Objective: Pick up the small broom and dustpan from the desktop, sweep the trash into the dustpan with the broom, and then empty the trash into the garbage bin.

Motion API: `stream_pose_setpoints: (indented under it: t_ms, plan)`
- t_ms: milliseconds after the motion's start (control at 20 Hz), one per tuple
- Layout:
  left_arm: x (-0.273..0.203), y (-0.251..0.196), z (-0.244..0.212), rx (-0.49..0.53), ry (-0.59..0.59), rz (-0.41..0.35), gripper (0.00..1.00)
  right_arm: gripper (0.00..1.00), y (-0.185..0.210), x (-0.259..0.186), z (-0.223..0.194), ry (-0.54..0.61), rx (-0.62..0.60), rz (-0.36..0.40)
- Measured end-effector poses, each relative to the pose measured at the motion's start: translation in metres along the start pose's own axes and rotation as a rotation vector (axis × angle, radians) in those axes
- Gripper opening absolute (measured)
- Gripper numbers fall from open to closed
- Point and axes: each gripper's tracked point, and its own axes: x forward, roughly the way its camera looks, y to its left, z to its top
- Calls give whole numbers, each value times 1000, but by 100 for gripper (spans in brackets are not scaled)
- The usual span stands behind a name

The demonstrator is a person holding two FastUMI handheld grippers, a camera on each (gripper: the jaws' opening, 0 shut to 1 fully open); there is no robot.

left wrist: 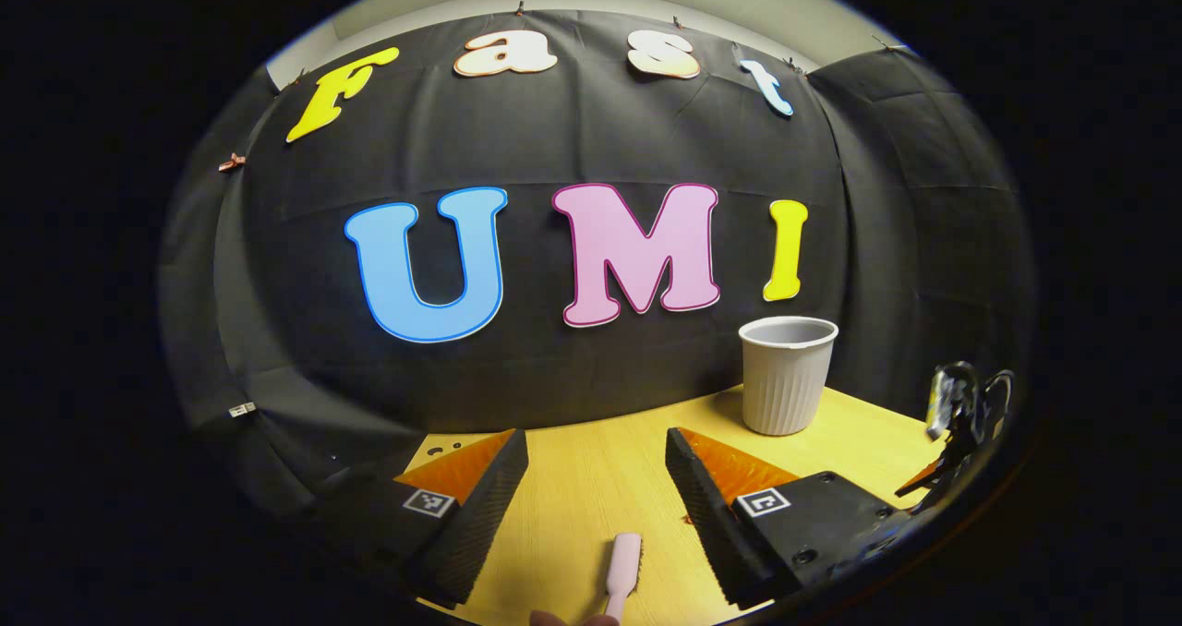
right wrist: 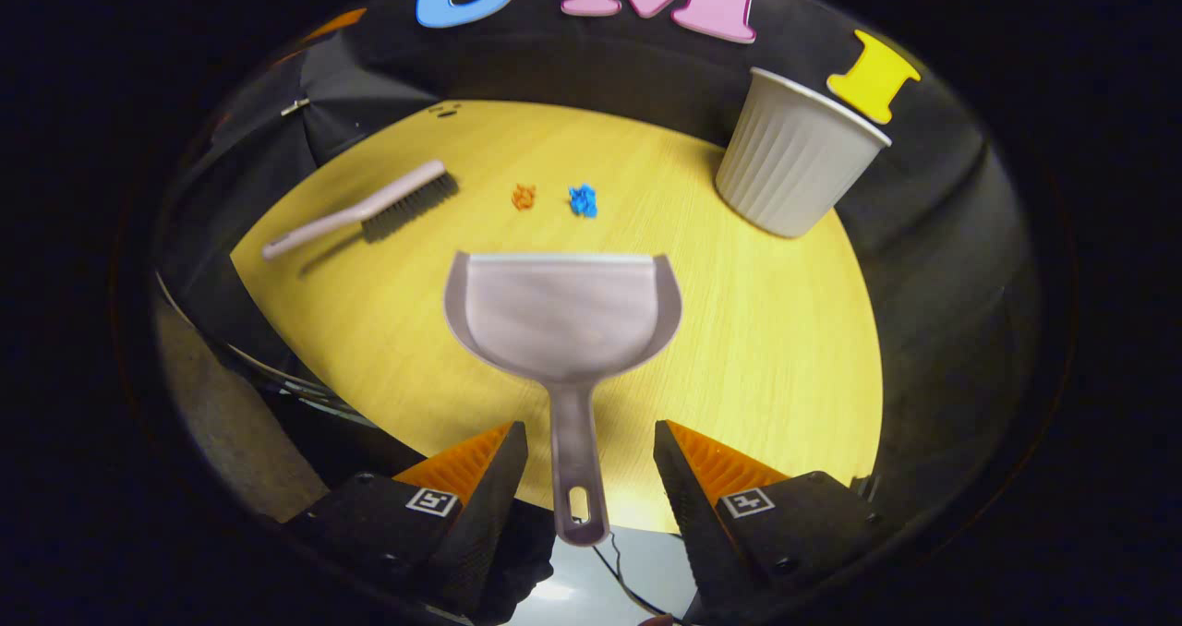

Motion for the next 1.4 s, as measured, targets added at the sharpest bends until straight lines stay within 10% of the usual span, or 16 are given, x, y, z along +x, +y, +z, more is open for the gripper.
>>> stream_pose_setpoints:
  t_ms: [750,1000,1400]
  plan:
    - [-13,34,-25,-28,48,94,97,84,14,69,-4,204,83,96]
    - [-9,32,-28,-38,37,96,97,49,9,71,1,285,100,81]
    - [3,29,-71,-51,154,120,97,41,16,71,6,192,-6,109]
